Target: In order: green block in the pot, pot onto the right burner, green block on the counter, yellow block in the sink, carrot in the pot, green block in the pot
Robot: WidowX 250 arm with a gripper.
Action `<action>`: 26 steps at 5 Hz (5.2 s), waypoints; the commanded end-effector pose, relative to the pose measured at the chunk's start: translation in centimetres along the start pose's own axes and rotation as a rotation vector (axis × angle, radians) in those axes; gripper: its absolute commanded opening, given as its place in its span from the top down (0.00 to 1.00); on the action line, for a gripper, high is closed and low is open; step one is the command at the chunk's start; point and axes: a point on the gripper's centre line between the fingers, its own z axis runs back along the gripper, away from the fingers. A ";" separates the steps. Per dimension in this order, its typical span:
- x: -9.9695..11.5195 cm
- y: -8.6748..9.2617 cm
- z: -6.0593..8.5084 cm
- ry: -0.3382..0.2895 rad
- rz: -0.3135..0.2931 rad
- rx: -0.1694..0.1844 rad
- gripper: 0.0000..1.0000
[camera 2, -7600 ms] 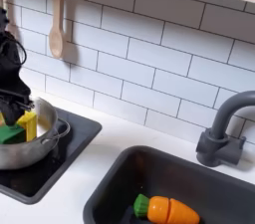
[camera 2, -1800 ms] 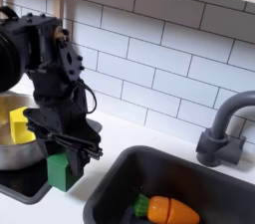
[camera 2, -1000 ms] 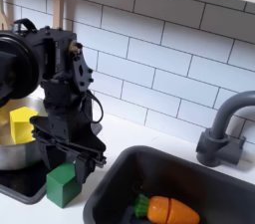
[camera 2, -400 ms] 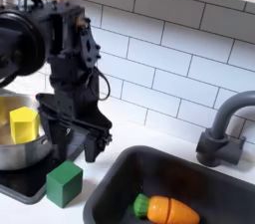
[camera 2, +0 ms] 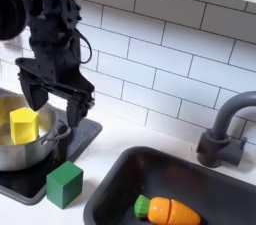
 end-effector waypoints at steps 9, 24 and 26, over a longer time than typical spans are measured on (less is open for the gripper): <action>1.0 6.4 -5.9 0.094 0.147 0.114 0.00; 3.2 2.0 -0.2 -0.089 0.094 0.102 1.00; 3.0 -0.8 1.1 -0.106 0.037 0.052 1.00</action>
